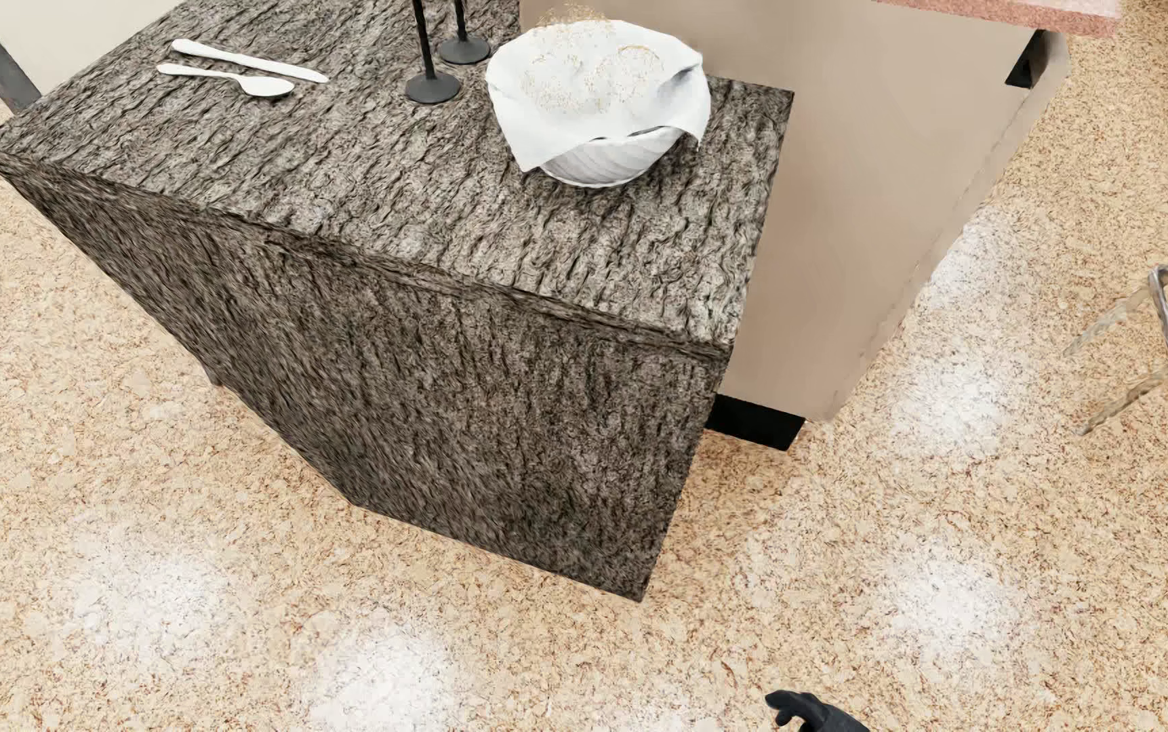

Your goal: Walk towards the chair

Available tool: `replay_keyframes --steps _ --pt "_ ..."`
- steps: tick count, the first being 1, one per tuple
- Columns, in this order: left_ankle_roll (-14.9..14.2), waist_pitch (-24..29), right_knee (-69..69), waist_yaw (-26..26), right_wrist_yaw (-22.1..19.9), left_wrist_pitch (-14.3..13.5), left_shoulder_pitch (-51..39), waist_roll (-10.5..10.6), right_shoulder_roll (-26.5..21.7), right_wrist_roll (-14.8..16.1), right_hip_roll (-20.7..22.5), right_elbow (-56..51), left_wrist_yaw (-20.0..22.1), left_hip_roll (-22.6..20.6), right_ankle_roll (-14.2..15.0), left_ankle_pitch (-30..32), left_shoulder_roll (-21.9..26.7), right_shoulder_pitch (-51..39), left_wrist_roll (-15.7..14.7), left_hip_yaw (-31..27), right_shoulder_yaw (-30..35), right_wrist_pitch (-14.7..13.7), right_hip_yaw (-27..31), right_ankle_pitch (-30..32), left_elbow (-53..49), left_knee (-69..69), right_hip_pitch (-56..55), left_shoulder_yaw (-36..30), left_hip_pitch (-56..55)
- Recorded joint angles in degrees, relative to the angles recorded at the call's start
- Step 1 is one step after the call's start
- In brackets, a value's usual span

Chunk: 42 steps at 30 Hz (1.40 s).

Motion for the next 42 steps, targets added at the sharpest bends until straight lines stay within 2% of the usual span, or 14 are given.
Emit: replay_keyframes --steps 2,6,7,8,10,16,23,24,26,28,30,31,37,42 --pt "-0.5 -0.4 0.6 0.1 -0.4 0.7 -0.4 0.1 -0.5 1.3 -2.1 -1.6 1.0 2.9 2.5 3.0 -0.4 1.0 0.5 10.1 -0.1 0.3 -1.5 0.2 0.6 -2.1 1.3 1.1 3.1" --pt "-1.3 -0.2 6.8 0.7 -1.7 0.0 -4.4 -1.0 -3.6 3.2 -11.9 -4.4 0.6 -4.9 5.6 -1.3 -1.3 5.7 0.9 10.3 -0.5 0.4 -0.4 5.6 4.2 -0.1 1.2 0.2 4.5" --pt "0.0 -0.1 12.0 0.6 -1.3 -0.4 -6.0 -1.7 -4.4 3.3 -15.7 -4.5 0.0 -8.3 1.4 -2.1 -1.0 6.9 2.2 10.2 -0.3 0.6 0.6 8.9 5.2 -1.0 -1.2 -1.2 5.3" --pt "1.3 0.1 17.7 0.4 -1.0 -1.1 -7.5 -2.6 -4.6 3.3 -20.0 -4.5 0.4 -11.7 -9.8 -2.5 -0.7 8.6 3.5 9.9 0.0 1.2 -0.3 11.3 6.2 -2.5 -3.7 -2.3 6.3" --pt "3.6 0.6 29.9 -0.9 -0.2 -2.6 -11.3 -4.3 -3.8 2.8 -22.1 -4.7 -0.3 -17.6 -16.6 -2.9 0.2 12.0 3.9 7.4 0.5 1.9 2.2 7.6 6.4 -5.9 -9.9 -3.3 8.7" --pt "8.8 1.1 48.2 -5.8 1.2 -8.4 -22.6 -6.2 2.5 2.1 -4.1 -3.2 -9.2 -29.3 -14.3 -3.5 5.6 19.8 7.7 -8.7 0.6 1.7 10.4 6.2 2.8 -12.4 -30.7 -16.3 14.5" --pt "14.3 0.1 -0.3 -5.7 2.7 -12.8 -24.8 -6.1 1.8 1.1 15.0 -5.1 -12.7 -38.6 -7.5 -3.8 4.5 21.7 3.9 -24.7 0.1 0.6 3.2 9.3 -3.6 -16.2 -28.5 -29.2 23.4" --pt "15.0 0.0 -3.3 -5.7 1.9 -12.8 -24.0 -5.8 1.5 1.6 15.6 -5.4 -13.2 -39.6 -8.5 -3.2 4.5 21.6 3.6 -26.4 -1.1 1.0 3.1 8.7 -3.4 -15.0 -26.3 -30.5 25.1" --pt "15.4 -0.2 -1.0 -5.7 0.7 -10.9 -21.3 -4.6 1.1 2.2 15.2 -5.5 -13.3 -40.3 -20.8 0.4 5.0 20.7 4.0 -28.4 -3.6 2.2 5.0 13.1 -2.0 -12.3 -24.3 -31.0 28.2" --pt "12.3 -0.2 9.2 -5.9 -0.9 -6.1 -16.5 -2.5 0.9 2.9 12.6 -4.9 -10.6 -40.4 -22.2 7.1 4.4 18.8 3.5 -28.2 -6.8 3.6 4.6 8.5 0.5 -3.4 -25.1 -27.6 27.6" --pt "-10.3 -0.3 12.4 -6.5 -2.7 -2.1 -12.6 -0.8 1.6 4.1 10.3 -4.1 -10.2 -38.9 -20.4 15.8 4.3 16.6 1.0 -25.0 -10.0 4.1 2.7 3.4 4.9 13.3 -21.4 -23.6 21.8" --pt "-12.0 -0.4 12.1 -6.8 -3.3 -1.1 -11.5 -0.2 2.0 4.2 9.6 -3.5 -11.8 -34.9 -19.3 17.5 5.7 15.1 1.3 -20.3 -10.6 4.2 1.4 1.8 7.4 22.0 -18.8 -23.2 17.1" --pt "0.7 -0.4 6.7 -2.6 -2.3 -1.6 -1.3 2.6 1.2 -0.2 11.5 -9.1 -14.2 -7.0 -12.4 6.3 12.3 6.0 1.8 -5.9 -2.9 -4.2 3.1 -4.0 5.5 29.8 -4.7 -15.1 -5.2" --pt "0.8 -0.8 4.8 2.6 -1.7 -0.6 4.8 2.7 1.8 3.1 11.4 -17.6 -12.3 -6.4 -7.5 9.0 5.8 -0.1 -2.9 -13.6 3.1 -4.9 15.4 -6.5 0.6 -4.9 -0.2 -5.2 -13.1"
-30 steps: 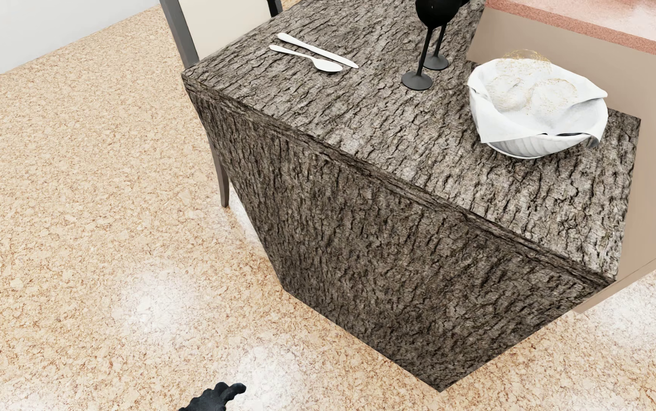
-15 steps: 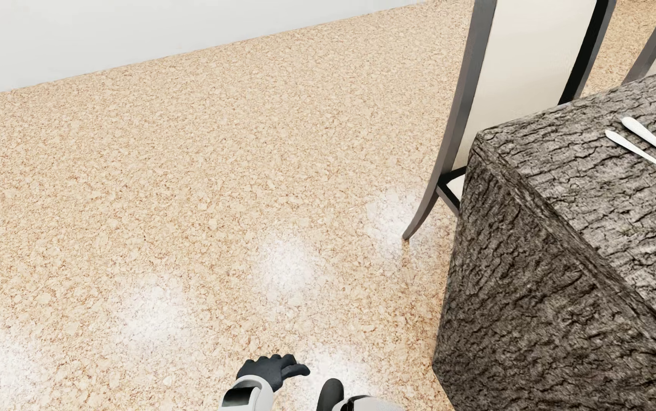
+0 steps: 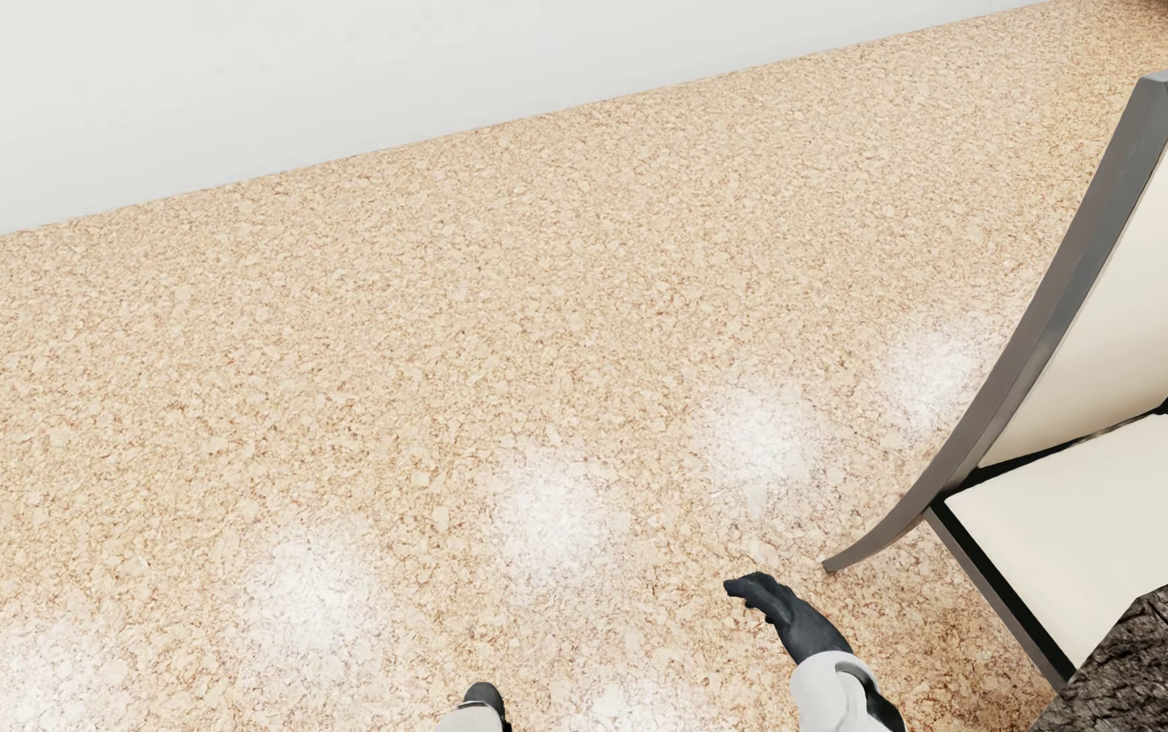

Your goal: Walk towards the chair

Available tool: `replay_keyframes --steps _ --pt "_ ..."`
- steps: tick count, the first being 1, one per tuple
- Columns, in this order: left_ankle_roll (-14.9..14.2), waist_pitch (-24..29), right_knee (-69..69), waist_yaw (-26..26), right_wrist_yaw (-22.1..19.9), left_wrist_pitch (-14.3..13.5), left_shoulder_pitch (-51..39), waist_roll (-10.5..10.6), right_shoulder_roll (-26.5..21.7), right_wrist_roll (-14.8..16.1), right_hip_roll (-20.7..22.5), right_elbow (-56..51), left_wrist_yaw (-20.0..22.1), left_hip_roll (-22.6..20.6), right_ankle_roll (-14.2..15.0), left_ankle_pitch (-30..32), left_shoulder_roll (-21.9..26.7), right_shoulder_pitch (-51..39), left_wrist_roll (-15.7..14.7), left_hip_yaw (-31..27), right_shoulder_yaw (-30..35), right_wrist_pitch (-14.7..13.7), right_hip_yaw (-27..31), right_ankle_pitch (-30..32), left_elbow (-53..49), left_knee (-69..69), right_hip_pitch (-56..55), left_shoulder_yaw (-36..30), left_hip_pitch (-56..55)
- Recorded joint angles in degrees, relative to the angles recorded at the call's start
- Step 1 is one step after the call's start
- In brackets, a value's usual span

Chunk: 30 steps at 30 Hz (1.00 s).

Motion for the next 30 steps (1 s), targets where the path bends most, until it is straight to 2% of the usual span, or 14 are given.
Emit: replay_keyframes --steps 2,4,5,7,9,11,13,15,17,19,21,24,27,30 --pt "-6.7 0.0 0.5 0.6 -0.1 -2.3 0.5 -0.4 0.8 0.3 -0.5 -1.0 -1.3 0.5 2.3 2.1 -0.4 -0.6 3.8 -5.6 2.7 0.0 6.0 -1.5 0.2 -8.6 1.0 -2.3 -1.3" --pt "-4.6 -0.1 2.3 0.6 0.7 -2.8 -0.3 -0.9 1.2 1.2 -1.4 -0.7 -0.7 3.0 4.9 6.6 0.4 0.5 7.3 -14.4 5.0 0.2 13.3 -5.6 0.4 -12.3 1.6 -3.3 -0.6" --pt "-8.1 -0.2 4.6 0.2 0.9 -2.8 -1.1 -1.0 0.8 1.6 -1.9 0.0 -0.7 4.0 6.5 10.2 1.1 1.3 7.2 -19.1 6.1 0.1 17.6 -8.0 0.8 -10.6 1.1 -2.7 0.6" --pt "-12.5 0.2 8.6 -1.7 0.9 -2.0 -4.8 -1.2 -1.9 1.5 -3.9 2.3 -0.7 4.0 8.6 3.6 2.9 3.7 8.1 -15.2 5.6 1.0 25.0 -8.6 3.0 0.7 0.2 -2.6 0.4" --pt "-12.5 1.0 14.0 -3.4 -6.4 0.6 -11.8 -2.3 -1.0 4.6 -6.8 6.7 -1.1 2.1 6.4 -2.4 4.2 8.6 10.2 -11.5 -4.9 7.1 28.8 -1.4 5.6 8.2 -1.5 -1.7 0.3" --pt "-10.4 1.1 17.2 -3.4 -15.5 2.8 -20.6 -2.9 4.4 12.6 -9.0 13.7 -1.6 1.0 0.6 -3.1 6.3 12.0 11.8 -7.1 -19.0 15.5 27.0 9.0 4.7 5.1 -5.3 -1.0 4.1" --pt "-8.4 0.8 18.2 -3.0 -10.7 -0.4 -25.9 -3.5 3.8 13.1 -10.5 22.2 2.2 1.4 -0.6 -1.9 9.3 13.9 8.6 -2.0 -19.4 19.3 20.9 8.7 -1.6 -0.2 -9.4 1.6 7.8" --pt "-6.8 0.6 17.0 -2.9 3.0 -6.4 -29.9 -4.3 -1.0 1.8 -11.0 26.2 3.4 1.6 2.0 -1.5 12.9 17.4 1.9 1.8 -7.1 11.7 12.7 8.3 -7.9 -2.8 -11.6 2.9 9.6" --pt "-5.7 0.5 10.6 -2.8 9.7 -11.1 -33.7 -5.6 -2.5 -4.6 -11.9 24.0 1.8 1.3 4.7 -2.1 18.8 20.9 1.4 4.8 -3.1 5.8 1.2 13.6 -12.0 -3.4 -10.7 0.2 10.6" --pt "-4.7 0.2 4.6 -2.3 9.0 -11.4 -36.9 -7.4 0.3 -2.9 -18.1 21.0 0.8 0.4 3.0 -2.4 22.5 22.8 5.4 8.3 -7.1 5.2 -21.3 13.8 -14.4 -4.7 -4.9 -2.1 12.1" --pt "-4.0 -0.1 -2.1 -2.6 7.8 -8.3 -36.6 -8.7 1.2 -2.3 -19.2 19.5 1.3 -0.5 3.1 -2.0 21.2 21.3 7.9 11.9 -7.7 4.5 -30.9 14.2 -16.8 -7.3 -1.2 -1.2 14.5" --pt "-3.2 -0.4 -7.4 -3.0 5.1 -6.0 -33.0 -9.7 -0.4 -4.8 -18.8 15.2 1.5 -1.3 6.9 -1.7 15.8 17.3 8.2 16.1 -5.4 4.2 -28.1 15.8 -19.5 -9.0 -1.2 -1.3 15.9" --pt "-3.2 -0.1 -7.2 -2.7 -2.0 -7.9 -29.6 -10.2 -0.8 -4.1 -18.4 10.3 -1.5 0.1 4.0 -2.0 11.5 14.2 8.3 18.9 -4.6 4.1 -26.0 16.1 -18.7 -6.9 -4.6 -4.7 14.2" --pt "-3.8 0.6 1.3 -3.2 -4.0 -10.4 -26.5 -9.5 -1.3 -2.0 -16.2 6.3 -2.2 2.3 3.1 -1.8 8.6 13.6 9.7 19.6 -3.2 3.3 -13.1 13.4 -16.0 -5.1 -11.6 -12.7 12.5"
